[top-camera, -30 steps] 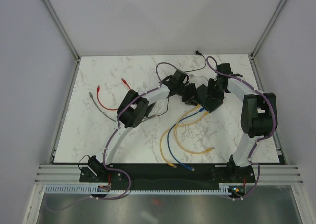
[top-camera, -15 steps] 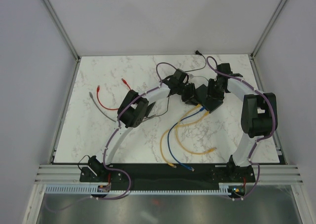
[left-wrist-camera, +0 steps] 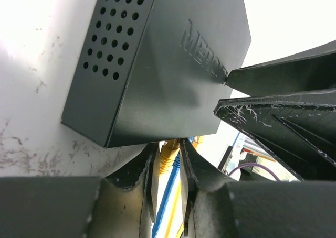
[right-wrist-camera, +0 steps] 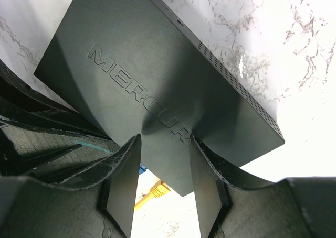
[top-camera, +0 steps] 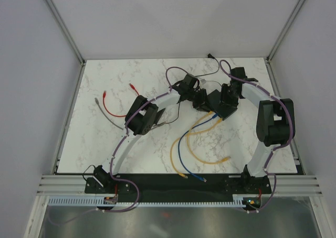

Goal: Pull the plug from the switch port

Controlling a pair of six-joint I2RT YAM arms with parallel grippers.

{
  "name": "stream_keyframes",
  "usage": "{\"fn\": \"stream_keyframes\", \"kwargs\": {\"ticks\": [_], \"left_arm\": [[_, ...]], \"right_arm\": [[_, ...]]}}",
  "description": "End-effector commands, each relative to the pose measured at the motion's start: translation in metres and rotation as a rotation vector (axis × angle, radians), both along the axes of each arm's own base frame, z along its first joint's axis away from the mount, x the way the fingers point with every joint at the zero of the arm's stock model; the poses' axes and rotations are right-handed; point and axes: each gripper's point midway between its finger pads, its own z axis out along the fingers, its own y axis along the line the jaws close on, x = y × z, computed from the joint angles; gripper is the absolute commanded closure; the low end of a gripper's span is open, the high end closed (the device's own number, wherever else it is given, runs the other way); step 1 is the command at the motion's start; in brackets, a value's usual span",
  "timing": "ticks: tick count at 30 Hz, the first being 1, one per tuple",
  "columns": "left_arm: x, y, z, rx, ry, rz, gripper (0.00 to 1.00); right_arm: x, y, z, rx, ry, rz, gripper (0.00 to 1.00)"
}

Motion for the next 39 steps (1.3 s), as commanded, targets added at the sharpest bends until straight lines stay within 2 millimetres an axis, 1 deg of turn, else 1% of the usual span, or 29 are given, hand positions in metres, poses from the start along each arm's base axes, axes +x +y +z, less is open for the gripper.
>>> {"fn": "stream_keyframes", "kwargs": {"ticks": [1, 6, 7, 8, 11, 16, 19, 23, 25, 26, 27, 28, 29, 30, 31, 32, 35, 36, 37, 38, 39], "left_arm": [[0.002, 0.004, -0.031, 0.050, -0.041, 0.008, 0.81], [0.008, 0.000, -0.033, 0.054, 0.035, 0.071, 0.82], [0.008, 0.000, -0.034, 0.057, 0.047, 0.079, 0.84], [0.007, 0.000, -0.035, 0.062, 0.059, 0.083, 0.88], [0.003, 0.001, -0.035, 0.064, 0.091, 0.077, 0.98], [-0.006, 0.003, -0.035, 0.036, 0.134, 0.030, 0.98], [-0.012, 0.010, -0.036, 0.052, 0.165, 0.009, 0.98], [-0.016, 0.022, -0.036, 0.066, 0.147, -0.021, 0.98], [-0.019, 0.024, -0.033, 0.064, 0.125, -0.039, 0.98], [-0.016, 0.025, -0.025, 0.050, 0.094, -0.049, 0.98], [-0.017, 0.025, -0.023, 0.046, 0.084, -0.054, 0.98], [-0.017, 0.028, -0.024, 0.043, 0.075, -0.055, 0.98], [-0.012, 0.030, -0.015, 0.029, 0.056, -0.046, 0.98], [-0.011, 0.032, -0.016, 0.029, 0.061, -0.033, 0.98], [-0.013, 0.037, -0.021, 0.032, 0.081, -0.022, 0.98], [-0.008, 0.037, -0.016, 0.004, 0.087, 0.001, 0.98], [-0.008, 0.037, -0.013, -0.015, 0.089, -0.004, 0.98], [-0.005, 0.037, -0.005, -0.019, 0.064, -0.001, 0.98], [-0.004, 0.038, -0.004, -0.016, 0.056, 0.002, 0.98], [-0.001, 0.039, 0.002, -0.023, 0.046, 0.006, 0.98], [0.001, 0.040, 0.012, -0.035, 0.031, 0.007, 0.98]], "right_arm": [[-0.026, -0.007, -0.034, -0.031, 0.129, 0.000, 0.50], [-0.026, -0.007, -0.034, -0.031, 0.130, -0.002, 0.49], [-0.026, -0.007, -0.034, -0.032, 0.129, -0.002, 0.50], [-0.026, -0.008, -0.033, -0.036, 0.128, 0.000, 0.50], [-0.026, -0.008, -0.033, -0.041, 0.126, 0.001, 0.49], [-0.024, -0.011, -0.036, -0.050, 0.134, -0.010, 0.49], [-0.024, -0.011, -0.038, -0.054, 0.138, -0.013, 0.49], [-0.024, -0.011, -0.039, -0.053, 0.142, -0.012, 0.49], [-0.024, -0.011, -0.039, -0.053, 0.141, -0.009, 0.49], [-0.024, -0.011, -0.040, -0.056, 0.141, -0.007, 0.49], [-0.024, -0.011, -0.040, -0.054, 0.143, -0.008, 0.49], [-0.025, -0.011, -0.042, -0.055, 0.147, -0.006, 0.49], [-0.024, -0.011, -0.042, -0.053, 0.146, -0.007, 0.49], [-0.025, -0.010, -0.042, -0.050, 0.149, -0.007, 0.49], [-0.025, -0.010, -0.043, -0.050, 0.151, -0.006, 0.49], [-0.024, -0.010, -0.043, -0.050, 0.149, -0.007, 0.49], [-0.025, -0.011, -0.043, -0.053, 0.150, -0.007, 0.49], [-0.025, -0.012, -0.043, -0.058, 0.151, -0.007, 0.49], [-0.025, -0.012, -0.043, -0.060, 0.150, -0.006, 0.49], [-0.026, -0.012, -0.044, -0.058, 0.155, -0.007, 0.49], [-0.025, -0.012, -0.044, -0.057, 0.155, -0.006, 0.49]]}}
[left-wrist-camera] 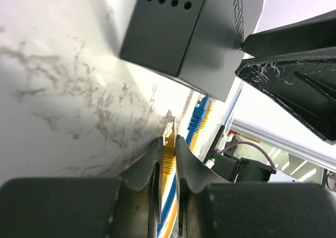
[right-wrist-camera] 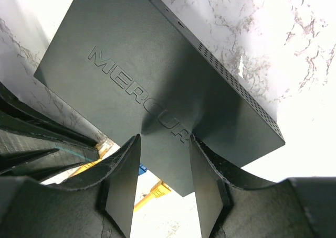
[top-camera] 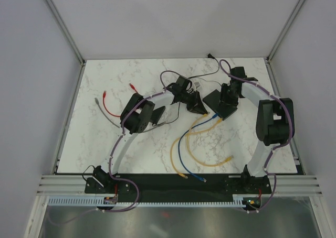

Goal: Pull the plug from the switch port

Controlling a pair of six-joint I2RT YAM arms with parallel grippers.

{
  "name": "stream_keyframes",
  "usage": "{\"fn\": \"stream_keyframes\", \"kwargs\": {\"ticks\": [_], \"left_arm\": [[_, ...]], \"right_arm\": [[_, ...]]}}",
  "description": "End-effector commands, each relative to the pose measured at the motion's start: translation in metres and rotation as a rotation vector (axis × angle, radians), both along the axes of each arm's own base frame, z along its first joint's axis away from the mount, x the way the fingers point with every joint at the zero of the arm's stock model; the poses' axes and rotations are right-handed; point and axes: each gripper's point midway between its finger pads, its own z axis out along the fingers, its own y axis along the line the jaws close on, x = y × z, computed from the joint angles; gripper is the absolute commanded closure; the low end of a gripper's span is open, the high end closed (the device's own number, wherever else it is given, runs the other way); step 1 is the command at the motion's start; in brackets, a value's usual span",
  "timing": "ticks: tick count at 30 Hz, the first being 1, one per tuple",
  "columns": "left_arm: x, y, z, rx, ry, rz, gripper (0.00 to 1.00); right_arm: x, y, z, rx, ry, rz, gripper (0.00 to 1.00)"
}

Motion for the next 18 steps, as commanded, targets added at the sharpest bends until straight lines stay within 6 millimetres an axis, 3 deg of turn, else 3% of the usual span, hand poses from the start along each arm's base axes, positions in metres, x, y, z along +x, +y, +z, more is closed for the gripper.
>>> {"fn": "stream_keyframes", "kwargs": {"ticks": [1, 3, 6, 9, 10, 11, 12, 13, 15, 16, 17, 18], "left_arm": [[0.013, 0.010, 0.021, 0.011, -0.067, 0.039, 0.98], [0.015, 0.013, 0.034, 0.003, -0.093, 0.046, 0.98], [0.011, 0.017, 0.081, -0.025, -0.154, 0.047, 0.98], [0.005, 0.023, 0.111, -0.037, -0.205, 0.048, 0.98], [0.000, 0.028, 0.112, -0.022, -0.205, 0.047, 0.98], [-0.003, 0.032, 0.139, -0.042, -0.262, 0.045, 0.98], [-0.007, 0.035, 0.147, -0.044, -0.282, 0.037, 0.98], [-0.015, 0.042, 0.152, -0.022, -0.302, 0.019, 0.98], [-0.023, 0.054, 0.179, -0.015, -0.369, 0.023, 0.98], [-0.029, 0.062, 0.177, 0.005, -0.393, 0.010, 0.98], [-0.036, 0.072, 0.197, 0.011, -0.432, 0.025, 0.98], [-0.043, 0.079, 0.195, 0.021, -0.427, 0.023, 0.98]], "right_arm": [[-0.026, -0.012, -0.043, -0.056, 0.142, -0.007, 0.49], [-0.026, -0.012, -0.044, -0.055, 0.145, -0.005, 0.49], [-0.025, -0.010, -0.046, -0.049, 0.149, -0.003, 0.49], [-0.025, -0.009, -0.049, -0.043, 0.158, 0.001, 0.48], [-0.025, -0.009, -0.049, -0.041, 0.158, 0.000, 0.49], [-0.025, -0.009, -0.050, -0.041, 0.160, 0.000, 0.49], [-0.025, -0.009, -0.049, -0.040, 0.158, 0.000, 0.49], [-0.025, -0.009, -0.049, -0.043, 0.160, 0.001, 0.49], [-0.026, -0.009, -0.048, -0.047, 0.158, 0.003, 0.49], [-0.026, -0.010, -0.048, -0.046, 0.158, 0.003, 0.49], [-0.026, -0.010, -0.048, -0.043, 0.156, 0.001, 0.49], [-0.026, -0.009, -0.047, -0.042, 0.155, 0.003, 0.48]]}}
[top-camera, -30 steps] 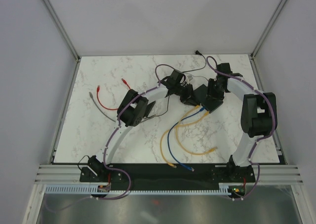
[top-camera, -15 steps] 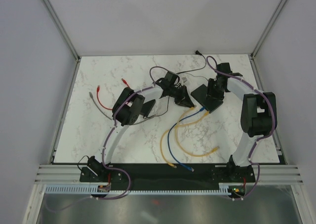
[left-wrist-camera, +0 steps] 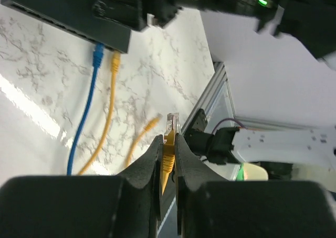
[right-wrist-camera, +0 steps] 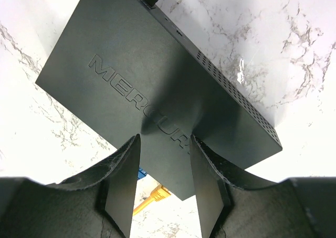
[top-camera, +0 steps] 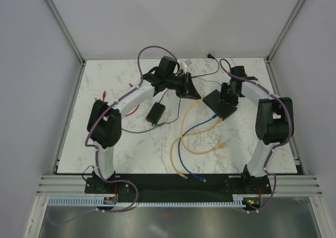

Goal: Pull the plug from the switch port

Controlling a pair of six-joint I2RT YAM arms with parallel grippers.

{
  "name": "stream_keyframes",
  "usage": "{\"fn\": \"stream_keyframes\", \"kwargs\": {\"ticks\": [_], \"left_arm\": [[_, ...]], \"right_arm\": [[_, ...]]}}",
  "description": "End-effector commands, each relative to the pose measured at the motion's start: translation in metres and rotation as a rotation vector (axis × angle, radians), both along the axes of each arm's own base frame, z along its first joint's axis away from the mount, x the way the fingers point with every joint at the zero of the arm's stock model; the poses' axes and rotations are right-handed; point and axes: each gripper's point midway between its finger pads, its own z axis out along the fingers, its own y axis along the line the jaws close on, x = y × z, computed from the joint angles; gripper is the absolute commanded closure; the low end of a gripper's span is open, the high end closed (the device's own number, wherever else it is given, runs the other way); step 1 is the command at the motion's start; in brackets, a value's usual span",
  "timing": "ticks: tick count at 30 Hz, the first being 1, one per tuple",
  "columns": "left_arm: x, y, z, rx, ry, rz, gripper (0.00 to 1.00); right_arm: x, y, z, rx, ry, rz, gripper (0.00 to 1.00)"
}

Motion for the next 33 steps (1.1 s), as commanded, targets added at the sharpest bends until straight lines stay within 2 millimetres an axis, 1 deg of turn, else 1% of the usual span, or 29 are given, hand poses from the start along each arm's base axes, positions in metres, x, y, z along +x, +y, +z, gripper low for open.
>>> {"fn": "stream_keyframes", "kwargs": {"ticks": [1, 2, 5, 6, 8, 9, 10, 12, 13, 14, 15, 16, 18, 19, 20, 21, 22, 23, 24, 25, 27, 28, 30, 31, 33], "left_arm": [[-0.021, 0.031, 0.031, 0.041, -0.132, -0.016, 0.98], [-0.027, 0.040, 0.050, 0.029, -0.163, -0.006, 0.98], [-0.033, 0.056, 0.071, 0.051, -0.216, 0.005, 0.98], [-0.035, 0.062, 0.084, 0.044, -0.243, 0.011, 0.98], [-0.031, 0.073, 0.105, 0.031, -0.285, 0.033, 0.98], [-0.033, 0.079, 0.120, 0.017, -0.304, 0.044, 0.98], [-0.033, 0.082, 0.127, 0.006, -0.309, 0.052, 0.98], [-0.024, 0.097, 0.148, -0.015, -0.337, 0.099, 0.98], [-0.018, 0.108, 0.160, -0.032, -0.341, 0.136, 0.98], [-0.016, 0.113, 0.167, -0.048, -0.343, 0.144, 0.98], [-0.013, 0.120, 0.180, -0.071, -0.343, 0.169, 0.98], [-0.003, 0.132, 0.185, -0.079, -0.342, 0.203, 0.98], [0.002, 0.144, 0.202, -0.110, -0.346, 0.234, 0.98], [0.011, 0.157, 0.206, -0.110, -0.346, 0.279, 0.98], [0.014, 0.167, 0.211, -0.112, -0.345, 0.315, 0.98], [0.018, 0.174, 0.211, -0.113, -0.332, 0.345, 0.98], [0.025, 0.188, 0.213, -0.113, -0.321, 0.393, 0.98], [0.026, 0.196, 0.217, -0.106, -0.337, 0.427, 0.98], [0.028, 0.202, 0.215, -0.098, -0.336, 0.447, 0.98], [0.032, 0.212, 0.214, -0.090, -0.337, 0.478, 0.98], [0.035, 0.223, 0.208, -0.068, -0.327, 0.523, 0.98], [0.040, 0.231, 0.204, -0.053, -0.329, 0.553, 0.98], [0.044, 0.241, 0.192, -0.028, -0.298, 0.582, 0.98], [0.048, 0.253, 0.186, -0.017, -0.281, 0.615, 0.98], [0.051, 0.266, 0.170, 0.027, -0.236, 0.660, 0.98]], "right_arm": [[-0.031, -0.008, -0.047, -0.041, 0.155, 0.007, 0.49], [-0.032, -0.008, -0.046, -0.043, 0.155, 0.008, 0.48], [-0.034, -0.008, -0.048, -0.040, 0.162, 0.008, 0.48], [-0.035, -0.007, -0.048, -0.037, 0.161, 0.009, 0.48], [-0.037, -0.006, -0.050, -0.037, 0.167, 0.012, 0.48], [-0.038, -0.005, -0.050, -0.040, 0.169, 0.016, 0.48], [-0.038, -0.004, -0.050, -0.040, 0.169, 0.019, 0.48], [-0.038, -0.004, -0.050, -0.043, 0.167, 0.021, 0.48], [-0.038, -0.002, -0.049, -0.044, 0.167, 0.026, 0.48], [-0.037, -0.001, -0.048, -0.044, 0.162, 0.029, 0.48], [-0.036, -0.002, -0.048, -0.045, 0.162, 0.027, 0.48], [-0.037, -0.001, -0.047, -0.046, 0.162, 0.031, 0.48], [-0.037, -0.001, -0.047, -0.046, 0.163, 0.033, 0.48], [-0.037, 0.001, -0.047, -0.045, 0.162, 0.034, 0.48], [-0.037, 0.001, -0.047, -0.049, 0.160, 0.036, 0.48], [-0.038, 0.001, -0.047, -0.049, 0.161, 0.038, 0.48], [-0.038, 0.002, -0.047, -0.048, 0.161, 0.040, 0.48], [-0.038, 0.003, -0.046, -0.049, 0.161, 0.042, 0.48], [-0.038, 0.003, -0.046, -0.048, 0.160, 0.043, 0.48], [-0.038, 0.004, -0.046, -0.048, 0.159, 0.046, 0.48], [-0.038, 0.004, -0.044, -0.050, 0.158, 0.048, 0.48], [-0.039, 0.005, -0.044, -0.052, 0.157, 0.051, 0.48], [-0.040, 0.005, -0.041, -0.060, 0.155, 0.053, 0.47], [-0.041, 0.004, -0.040, -0.061, 0.155, 0.053, 0.47], [-0.043, 0.004, -0.038, -0.068, 0.154, 0.057, 0.47]]}}
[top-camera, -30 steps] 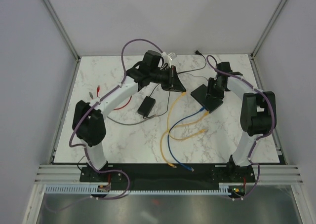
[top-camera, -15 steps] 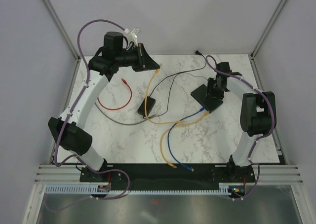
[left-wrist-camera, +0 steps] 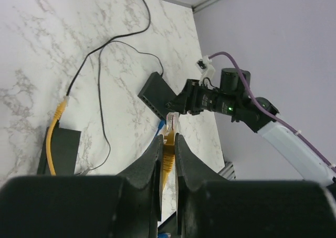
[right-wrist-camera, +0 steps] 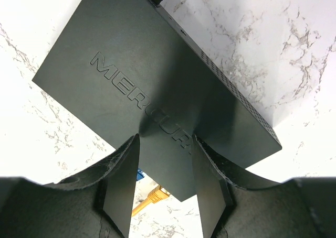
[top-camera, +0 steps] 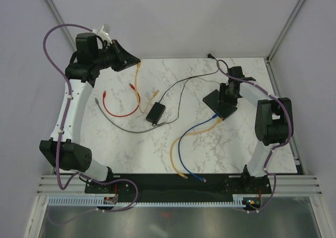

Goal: Pull the plug from the switch port

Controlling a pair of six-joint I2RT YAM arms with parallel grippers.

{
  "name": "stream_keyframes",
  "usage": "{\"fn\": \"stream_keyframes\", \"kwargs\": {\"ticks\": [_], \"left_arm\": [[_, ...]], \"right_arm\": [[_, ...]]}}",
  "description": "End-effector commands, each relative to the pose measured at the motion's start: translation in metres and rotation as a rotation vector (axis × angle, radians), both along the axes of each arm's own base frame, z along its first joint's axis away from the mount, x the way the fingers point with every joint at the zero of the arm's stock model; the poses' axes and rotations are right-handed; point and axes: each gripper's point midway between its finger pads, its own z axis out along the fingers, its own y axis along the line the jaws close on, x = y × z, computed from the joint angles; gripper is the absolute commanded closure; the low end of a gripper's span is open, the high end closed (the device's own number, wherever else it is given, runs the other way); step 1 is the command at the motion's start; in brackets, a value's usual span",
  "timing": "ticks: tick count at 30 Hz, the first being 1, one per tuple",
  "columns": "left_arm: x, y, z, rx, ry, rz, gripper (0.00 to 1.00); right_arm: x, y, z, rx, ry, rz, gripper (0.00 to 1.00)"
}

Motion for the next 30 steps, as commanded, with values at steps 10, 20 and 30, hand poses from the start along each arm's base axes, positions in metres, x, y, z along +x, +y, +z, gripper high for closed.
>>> {"fn": "stream_keyframes", "kwargs": {"ticks": [10, 20, 30], "left_arm": [[0.005, 0.085, -0.120, 0.241, 0.236, 0.274, 0.98], [0.028, 0.159, -0.197, 0.515, 0.331, 0.432, 0.98], [0.060, 0.210, -0.258, 0.586, 0.483, 0.530, 0.98]], "right_arm": [[-0.045, 0.009, -0.031, -0.055, 0.186, 0.072, 0.47], [-0.050, 0.025, -0.015, -0.018, 0.163, 0.090, 0.46], [-0.059, 0.026, 0.015, -0.003, 0.117, 0.092, 0.44]]}}
